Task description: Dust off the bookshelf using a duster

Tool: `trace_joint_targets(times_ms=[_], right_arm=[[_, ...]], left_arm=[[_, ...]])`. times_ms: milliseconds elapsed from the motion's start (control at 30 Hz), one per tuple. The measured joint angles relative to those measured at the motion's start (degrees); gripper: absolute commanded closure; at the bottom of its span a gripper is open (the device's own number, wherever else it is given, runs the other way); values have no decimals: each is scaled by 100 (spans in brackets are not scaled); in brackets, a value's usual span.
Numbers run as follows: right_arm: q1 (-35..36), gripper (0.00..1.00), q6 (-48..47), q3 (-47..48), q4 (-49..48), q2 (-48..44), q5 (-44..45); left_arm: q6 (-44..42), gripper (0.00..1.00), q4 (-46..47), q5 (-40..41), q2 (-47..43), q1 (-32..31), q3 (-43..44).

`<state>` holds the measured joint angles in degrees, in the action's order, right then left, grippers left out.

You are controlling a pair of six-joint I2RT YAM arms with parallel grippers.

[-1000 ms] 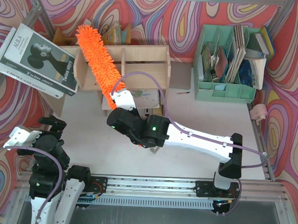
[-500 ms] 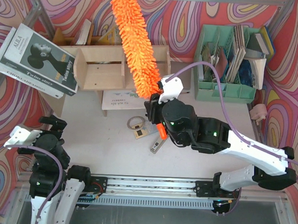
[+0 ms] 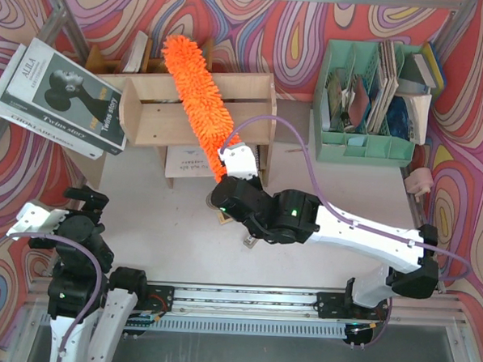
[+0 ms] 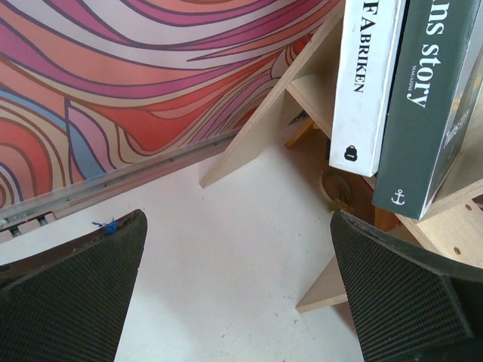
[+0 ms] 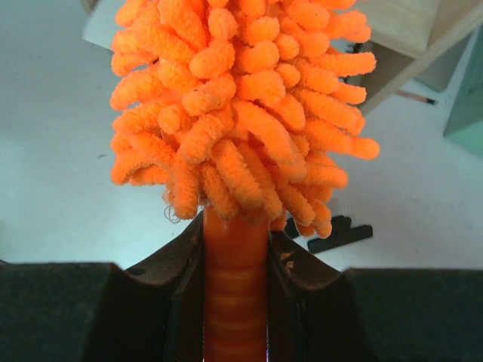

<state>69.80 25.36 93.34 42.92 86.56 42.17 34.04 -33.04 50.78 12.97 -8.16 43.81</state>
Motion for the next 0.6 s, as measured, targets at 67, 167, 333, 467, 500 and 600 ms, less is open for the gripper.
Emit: trace_joint_targets(times_ms=[67,167,333,467,500,600], right_arm=[[-63,100,208,2,251,17,39],[-264,100,542,2,566,-4,153],[-535,100,1104,-26,1182,-273,466],[-564,100,1167,-173,1252,-914,632],[-564,100,1097,-245,1147,-1119,638],[-566,100,848,-374,761,-1528,595]], left_arm=[[0,2,0,0,0,0,0],[-2,2,0,0,0,0,0],[-2,1,2,0,0,0,0],[-2,1,7,-15,0,0,0],[-2,1,11,-17,0,0,0],[-2,2,13,-20,0,0,0]])
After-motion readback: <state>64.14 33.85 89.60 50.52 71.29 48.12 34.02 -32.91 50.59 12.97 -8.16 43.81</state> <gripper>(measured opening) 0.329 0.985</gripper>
